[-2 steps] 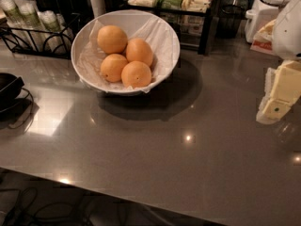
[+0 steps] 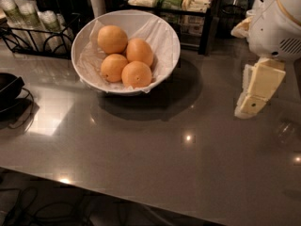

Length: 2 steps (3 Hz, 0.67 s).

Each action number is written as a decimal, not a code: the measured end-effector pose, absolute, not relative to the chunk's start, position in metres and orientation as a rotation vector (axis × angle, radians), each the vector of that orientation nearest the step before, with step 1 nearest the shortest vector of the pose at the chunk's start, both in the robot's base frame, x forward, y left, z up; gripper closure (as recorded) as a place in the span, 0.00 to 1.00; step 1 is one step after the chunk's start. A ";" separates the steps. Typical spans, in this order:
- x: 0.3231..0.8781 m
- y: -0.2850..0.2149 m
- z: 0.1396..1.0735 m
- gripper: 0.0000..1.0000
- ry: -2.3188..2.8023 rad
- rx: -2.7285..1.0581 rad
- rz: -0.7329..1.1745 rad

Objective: Pick orange from white bowl

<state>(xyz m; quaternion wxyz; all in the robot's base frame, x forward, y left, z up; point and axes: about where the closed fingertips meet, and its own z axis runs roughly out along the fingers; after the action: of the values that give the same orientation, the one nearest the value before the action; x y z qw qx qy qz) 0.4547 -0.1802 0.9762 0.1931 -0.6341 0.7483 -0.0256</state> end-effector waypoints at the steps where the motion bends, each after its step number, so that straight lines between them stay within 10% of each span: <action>1: 0.467 -0.126 0.994 0.00 1.908 -1.843 -0.071; 2: 0.470 -0.097 1.011 0.00 1.805 -1.860 -0.093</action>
Offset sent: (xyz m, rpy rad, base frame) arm 0.0215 0.1177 0.0492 0.0836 -0.2178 0.2548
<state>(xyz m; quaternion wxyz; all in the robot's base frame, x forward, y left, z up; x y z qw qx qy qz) 0.4695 -0.0970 1.0114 0.2708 -0.6904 0.6699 -0.0346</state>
